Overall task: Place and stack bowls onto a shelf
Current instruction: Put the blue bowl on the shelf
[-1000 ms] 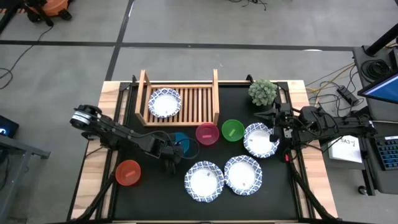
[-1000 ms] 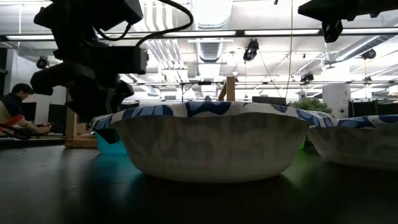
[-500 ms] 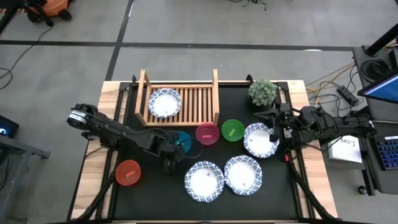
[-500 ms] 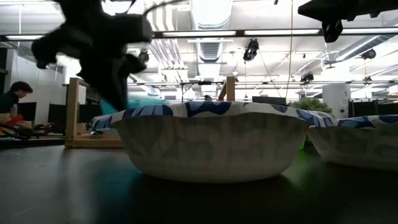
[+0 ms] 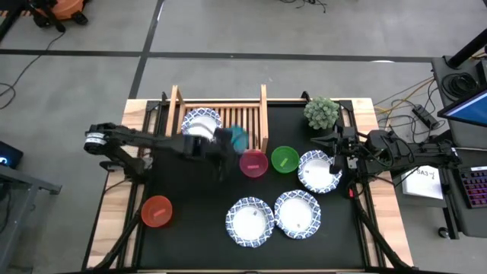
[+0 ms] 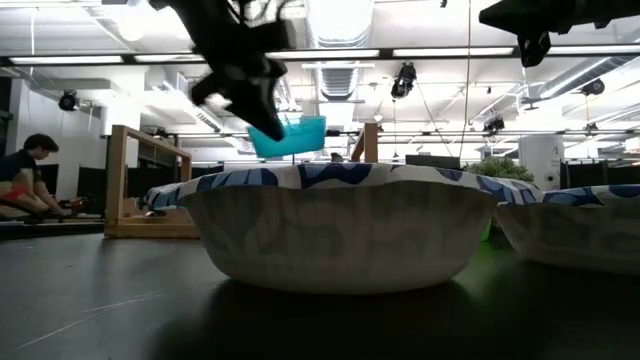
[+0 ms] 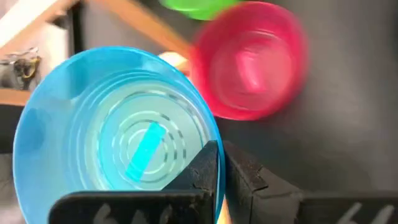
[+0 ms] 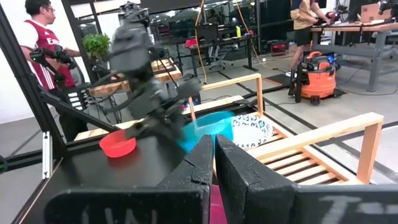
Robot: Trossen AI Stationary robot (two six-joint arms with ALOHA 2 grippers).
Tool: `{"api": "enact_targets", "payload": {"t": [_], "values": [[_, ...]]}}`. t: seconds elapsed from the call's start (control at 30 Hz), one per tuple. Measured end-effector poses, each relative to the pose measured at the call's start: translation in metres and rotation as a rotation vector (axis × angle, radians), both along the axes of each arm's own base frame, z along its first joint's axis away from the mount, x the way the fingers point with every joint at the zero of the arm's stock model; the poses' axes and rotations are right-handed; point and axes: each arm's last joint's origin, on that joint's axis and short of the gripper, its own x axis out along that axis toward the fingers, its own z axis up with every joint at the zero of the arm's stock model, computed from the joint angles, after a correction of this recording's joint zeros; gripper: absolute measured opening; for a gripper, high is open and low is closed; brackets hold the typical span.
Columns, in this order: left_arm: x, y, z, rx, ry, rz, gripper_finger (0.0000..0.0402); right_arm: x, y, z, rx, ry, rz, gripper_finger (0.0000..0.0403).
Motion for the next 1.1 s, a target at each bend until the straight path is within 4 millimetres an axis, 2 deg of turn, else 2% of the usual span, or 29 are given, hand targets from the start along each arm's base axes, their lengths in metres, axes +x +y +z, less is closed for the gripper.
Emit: {"api": "enact_targets", "payload": {"t": [0.23, 0.43, 0.63, 0.77, 0.93, 1.1], "values": [[0.008, 0.071, -0.001, -0.093, -0.141, 0.083, 0.0, 0.0, 0.0, 0.0, -0.002, 0.001, 0.0, 0.0009], [0.012, 0.104, -0.023, -0.117, -0.113, 0.145, 0.0, 0.0, 0.0, 0.0, -0.02, 0.008, 0.001, 0.0009], [0.019, 0.126, -0.06, -0.136, -0.042, 0.191, 0.0, 0.0, 0.0, 0.0, -0.031, 0.01, 0.002, 0.0009], [0.022, 0.132, -0.078, -0.147, 0.0, 0.208, 0.0, 0.0, 0.0, 0.0, -0.039, 0.012, 0.002, 0.0009], [0.024, 0.133, -0.087, -0.156, 0.022, 0.218, 0.0, 0.0, 0.0, 0.0, -0.046, 0.013, 0.003, 0.0009], [0.024, 0.134, -0.087, -0.152, 0.018, 0.218, 0.0001, 0.0, 0.0, 0.0, -0.046, 0.013, 0.003, 0.0009]]}}
